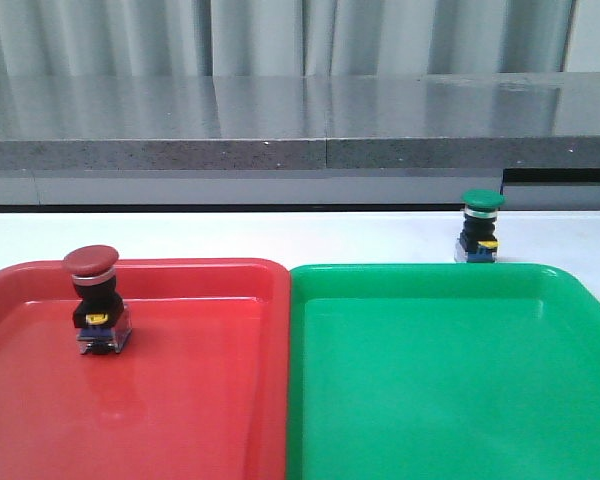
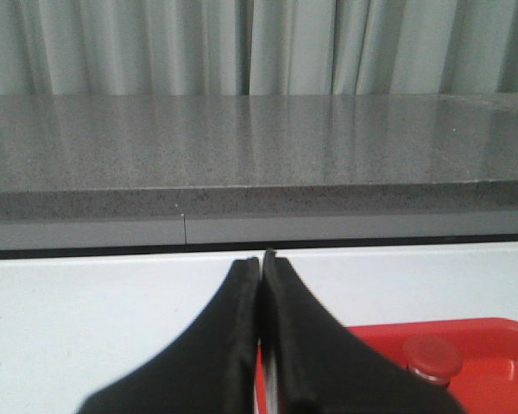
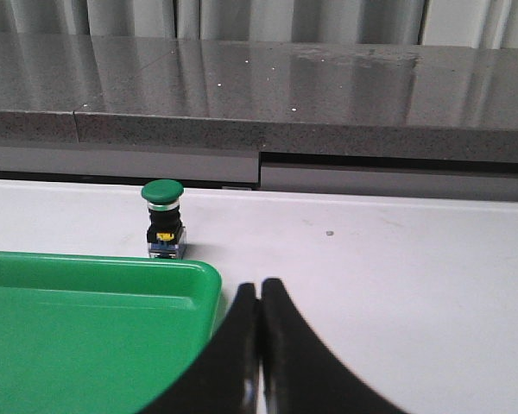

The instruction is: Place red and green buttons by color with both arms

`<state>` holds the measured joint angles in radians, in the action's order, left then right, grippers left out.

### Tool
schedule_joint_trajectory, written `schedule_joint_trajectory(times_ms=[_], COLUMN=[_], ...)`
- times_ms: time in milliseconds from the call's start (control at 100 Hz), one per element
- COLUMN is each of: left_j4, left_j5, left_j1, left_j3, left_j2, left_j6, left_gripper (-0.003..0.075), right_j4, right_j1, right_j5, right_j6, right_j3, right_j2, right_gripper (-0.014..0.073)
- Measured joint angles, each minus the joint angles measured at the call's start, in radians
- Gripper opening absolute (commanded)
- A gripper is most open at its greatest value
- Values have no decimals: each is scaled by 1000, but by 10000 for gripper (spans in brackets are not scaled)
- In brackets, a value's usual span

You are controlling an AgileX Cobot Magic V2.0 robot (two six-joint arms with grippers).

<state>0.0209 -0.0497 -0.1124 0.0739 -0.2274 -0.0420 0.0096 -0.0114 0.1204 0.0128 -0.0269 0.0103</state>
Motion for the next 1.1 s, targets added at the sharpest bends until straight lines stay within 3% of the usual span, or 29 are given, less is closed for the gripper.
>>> schedule_joint_trajectory(times_ms=[140, 440, 670, 1100], left_j4=[-2, -4, -12, -12], left_j5=[2, -13, -2, 1], left_j1=[0, 13, 60, 60], left_j3=[-76, -76, -76, -76], left_j2=[83, 224, 234, 234], left_j6=[0, 0, 0, 0], left_gripper=[-19, -19, -19, -19], right_j4=[0, 0, 0, 0], right_j1=[0, 0, 0, 0], right_j5=[0, 0, 0, 0], right_j6=[0, 0, 0, 0], right_j3=[0, 0, 0, 0], right_j2=[0, 0, 0, 0], right_gripper=[-109, -109, -109, -109])
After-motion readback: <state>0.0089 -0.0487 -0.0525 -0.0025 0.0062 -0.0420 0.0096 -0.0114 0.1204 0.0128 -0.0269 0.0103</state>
